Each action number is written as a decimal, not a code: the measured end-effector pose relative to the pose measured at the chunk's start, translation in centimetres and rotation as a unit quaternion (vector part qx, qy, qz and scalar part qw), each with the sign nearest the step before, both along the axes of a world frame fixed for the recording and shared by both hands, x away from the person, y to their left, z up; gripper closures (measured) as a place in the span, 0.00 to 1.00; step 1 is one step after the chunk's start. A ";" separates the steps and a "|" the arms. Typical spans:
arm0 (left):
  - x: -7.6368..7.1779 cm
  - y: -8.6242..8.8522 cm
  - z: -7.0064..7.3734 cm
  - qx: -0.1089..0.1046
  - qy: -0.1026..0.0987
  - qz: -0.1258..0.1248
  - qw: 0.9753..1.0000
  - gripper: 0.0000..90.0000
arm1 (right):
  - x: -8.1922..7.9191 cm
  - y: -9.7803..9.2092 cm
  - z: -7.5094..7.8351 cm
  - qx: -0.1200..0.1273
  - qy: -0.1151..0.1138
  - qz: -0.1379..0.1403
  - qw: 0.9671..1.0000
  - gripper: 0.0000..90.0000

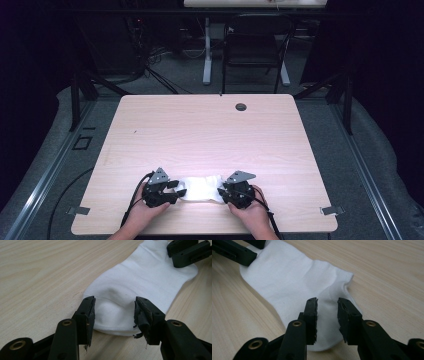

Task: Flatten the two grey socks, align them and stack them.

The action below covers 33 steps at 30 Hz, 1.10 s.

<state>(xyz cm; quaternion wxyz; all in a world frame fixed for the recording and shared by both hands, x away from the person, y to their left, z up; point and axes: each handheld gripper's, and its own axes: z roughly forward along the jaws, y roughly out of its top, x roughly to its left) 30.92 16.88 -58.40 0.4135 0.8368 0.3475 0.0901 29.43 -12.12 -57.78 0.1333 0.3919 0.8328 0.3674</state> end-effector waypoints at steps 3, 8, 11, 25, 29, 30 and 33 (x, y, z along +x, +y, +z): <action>0.0 0.0 0.1 -0.004 0.001 0.000 1.000 0.55 | -0.1 0.1 0.0 0.006 -0.002 0.001 1.000 0.73; 0.0 0.2 0.5 -0.016 -0.009 0.009 1.000 0.50 | -0.4 0.2 0.7 0.011 -0.021 0.006 1.000 0.67; -0.1 0.5 0.9 -0.023 -0.013 0.011 1.000 0.49 | -0.7 0.3 1.0 0.014 -0.035 0.008 0.999 0.65; -0.2 2.2 1.6 -0.021 -0.032 0.037 0.999 0.46 | -1.5 -1.7 2.1 0.005 -0.077 -0.006 0.997 0.60; -0.3 2.9 1.5 -0.019 -0.026 0.042 0.999 0.46 | -1.4 -2.6 1.9 0.008 -0.073 -0.022 0.997 0.60; -0.4 3.1 1.5 -0.021 -0.023 0.043 0.999 0.46 | -1.4 -2.8 1.8 0.008 -0.073 -0.026 0.997 0.60; -0.7 3.6 1.5 -0.020 -0.013 0.046 0.999 0.46 | -1.6 -3.2 1.8 0.009 -0.075 -0.030 0.997 0.59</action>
